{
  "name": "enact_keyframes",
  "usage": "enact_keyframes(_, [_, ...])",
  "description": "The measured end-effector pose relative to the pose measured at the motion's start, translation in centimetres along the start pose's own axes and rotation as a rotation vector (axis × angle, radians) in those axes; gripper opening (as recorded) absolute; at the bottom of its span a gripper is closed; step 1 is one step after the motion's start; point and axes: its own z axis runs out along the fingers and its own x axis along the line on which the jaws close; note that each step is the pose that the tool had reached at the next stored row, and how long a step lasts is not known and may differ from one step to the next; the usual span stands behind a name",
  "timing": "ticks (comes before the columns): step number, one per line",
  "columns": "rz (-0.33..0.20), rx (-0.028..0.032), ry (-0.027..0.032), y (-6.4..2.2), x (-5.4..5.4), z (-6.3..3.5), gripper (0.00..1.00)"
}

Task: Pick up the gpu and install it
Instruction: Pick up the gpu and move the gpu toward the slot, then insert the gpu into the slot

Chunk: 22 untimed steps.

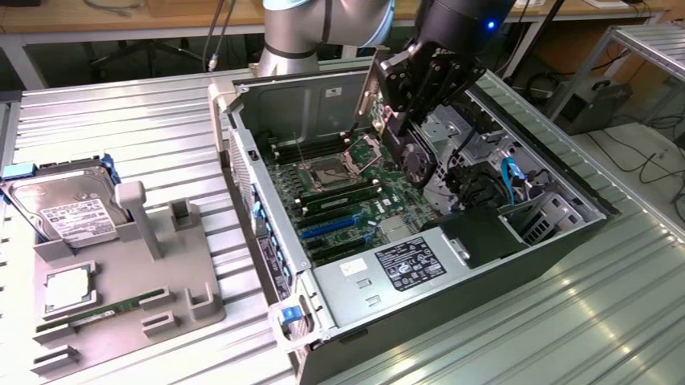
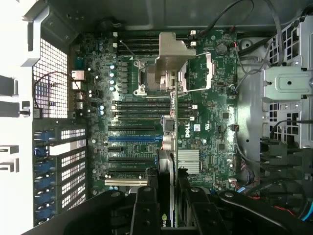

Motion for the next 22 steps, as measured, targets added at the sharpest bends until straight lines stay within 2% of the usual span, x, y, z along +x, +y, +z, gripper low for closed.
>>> enact_keyframes(18, [0.0, 0.0, -0.0001, 0.0, 0.0, 0.03, 0.26])
enact_keyframes(22, [-0.057, 0.0026, 0.0027, -0.01, 0.0, 0.09, 0.26])
